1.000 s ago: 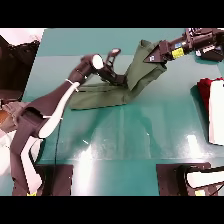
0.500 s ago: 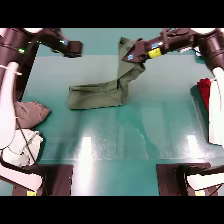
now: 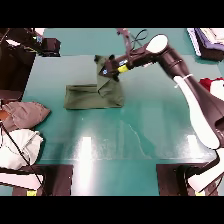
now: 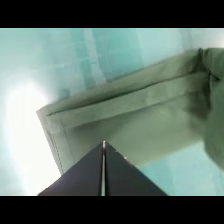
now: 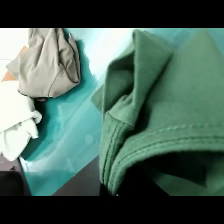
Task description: Fold the shirts.
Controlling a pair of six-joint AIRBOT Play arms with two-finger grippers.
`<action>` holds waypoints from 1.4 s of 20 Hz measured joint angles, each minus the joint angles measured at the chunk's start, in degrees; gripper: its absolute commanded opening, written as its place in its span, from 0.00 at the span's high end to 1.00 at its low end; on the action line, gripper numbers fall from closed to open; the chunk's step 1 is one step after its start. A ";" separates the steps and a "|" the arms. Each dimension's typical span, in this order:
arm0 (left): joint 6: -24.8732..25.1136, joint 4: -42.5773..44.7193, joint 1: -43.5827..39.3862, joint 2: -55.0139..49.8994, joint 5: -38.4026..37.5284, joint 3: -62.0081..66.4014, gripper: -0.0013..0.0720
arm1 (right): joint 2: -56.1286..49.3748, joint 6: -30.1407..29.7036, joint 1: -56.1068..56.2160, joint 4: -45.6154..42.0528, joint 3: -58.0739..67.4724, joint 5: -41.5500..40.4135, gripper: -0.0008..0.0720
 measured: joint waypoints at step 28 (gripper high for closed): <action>0.79 -0.74 0.22 0.20 -2.05 0.02 0.95 | -4.42 0.61 -14.38 6.64 -22.95 2.21 0.06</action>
